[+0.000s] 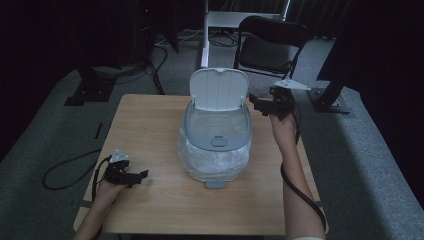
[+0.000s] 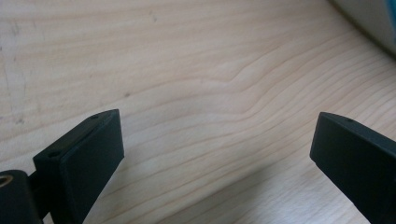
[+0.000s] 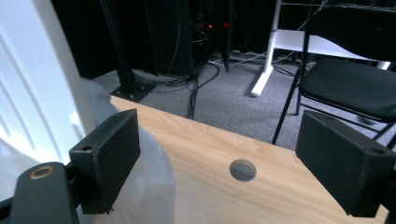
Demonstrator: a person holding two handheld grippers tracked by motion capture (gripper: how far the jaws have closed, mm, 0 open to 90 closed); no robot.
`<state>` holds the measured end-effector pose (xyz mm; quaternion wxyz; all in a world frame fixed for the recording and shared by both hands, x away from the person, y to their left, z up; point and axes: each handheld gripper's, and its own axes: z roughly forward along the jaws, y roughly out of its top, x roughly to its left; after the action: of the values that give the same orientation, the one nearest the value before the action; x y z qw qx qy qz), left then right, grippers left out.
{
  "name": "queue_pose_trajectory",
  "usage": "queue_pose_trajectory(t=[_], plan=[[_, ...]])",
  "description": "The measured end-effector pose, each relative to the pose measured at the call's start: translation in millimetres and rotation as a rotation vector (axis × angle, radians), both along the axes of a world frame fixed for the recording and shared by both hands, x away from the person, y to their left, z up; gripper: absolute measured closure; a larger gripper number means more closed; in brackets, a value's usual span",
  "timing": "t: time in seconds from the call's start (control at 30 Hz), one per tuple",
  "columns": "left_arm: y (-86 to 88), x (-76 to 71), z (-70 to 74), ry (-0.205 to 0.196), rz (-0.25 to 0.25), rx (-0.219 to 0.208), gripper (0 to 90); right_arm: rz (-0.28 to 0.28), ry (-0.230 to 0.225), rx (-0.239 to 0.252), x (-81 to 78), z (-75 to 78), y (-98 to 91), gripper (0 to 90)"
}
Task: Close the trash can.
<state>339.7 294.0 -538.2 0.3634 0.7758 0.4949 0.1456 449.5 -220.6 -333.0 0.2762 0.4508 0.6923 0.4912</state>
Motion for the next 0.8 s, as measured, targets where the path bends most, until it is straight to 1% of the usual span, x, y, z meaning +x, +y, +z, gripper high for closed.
queue_pose_trajectory(t=[0.07,0.1,0.13,0.27,0.33,0.37,0.43,0.5,0.53,0.57,0.6,0.63,0.7,0.77,0.8], plan=[[0.2,0.3,-0.9,0.006,0.002,0.008,3.7,0.0,-0.002,-0.012,5.5,5.4,4.7,13.3],[0.9,0.9,-2.3,0.014,0.003,0.025,3.8,0.004,-0.005,-0.009,8.1,8.1,6.4,13.3],[1.1,1.0,-3.0,0.021,0.005,0.027,3.8,0.008,-0.006,-0.004,10.7,10.6,7.6,13.3],[1.7,0.9,-3.6,0.012,0.01,0.029,3.8,0.012,0.0,0.019,20.1,17.4,10.8,13.4],[2.1,1.1,-4.9,-0.001,0.014,0.035,3.8,0.01,0.004,0.032,24.3,18.8,10.8,13.5],[1.5,1.3,-5.2,-0.006,0.014,0.046,3.8,0.008,0.009,0.04,26.1,19.3,10.8,13.4],[-1.2,1.4,-5.8,-0.016,0.013,0.082,3.8,0.005,0.015,0.036,29.4,21.0,11.3,13.5],[-1.2,1.4,-5.8,-0.016,0.013,0.082,3.8,0.007,0.017,0.039,30.2,22.2,11.3,13.5],[-4.9,0.7,-6.5,-0.022,0.013,0.116,3.8,0.022,0.012,0.063,30.5,24.8,10.5,13.4],[-4.9,0.7,-6.5,-0.022,0.013,0.116,3.8,0.022,0.012,0.063,30.5,24.8,10.5,13.4],[-4.8,0.6,-6.6,-0.023,0.014,0.114,3.8,0.057,-0.002,0.093,28.6,27.1,9.6,14.7],[-4.3,0.7,-6.5,-0.024,0.016,0.112,3.8,0.056,-0.01,0.088,27.1,27.9,9.5,14.7],[-4.6,0.6,-6.7,-0.026,0.017,0.113,3.8,0.061,-0.008,0.088,26.1,28.4,8.4,15.2],[-6.2,0.3,-7.0,-0.028,0.018,0.126,3.8,0.083,-0.006,0.092,23.1,29.2,6.4,15.6],[-6.3,0.2,-7.2,-0.029,0.019,0.125,3.8,0.11,-0.015,0.093,20.0,30.2,4.6,16.0]])
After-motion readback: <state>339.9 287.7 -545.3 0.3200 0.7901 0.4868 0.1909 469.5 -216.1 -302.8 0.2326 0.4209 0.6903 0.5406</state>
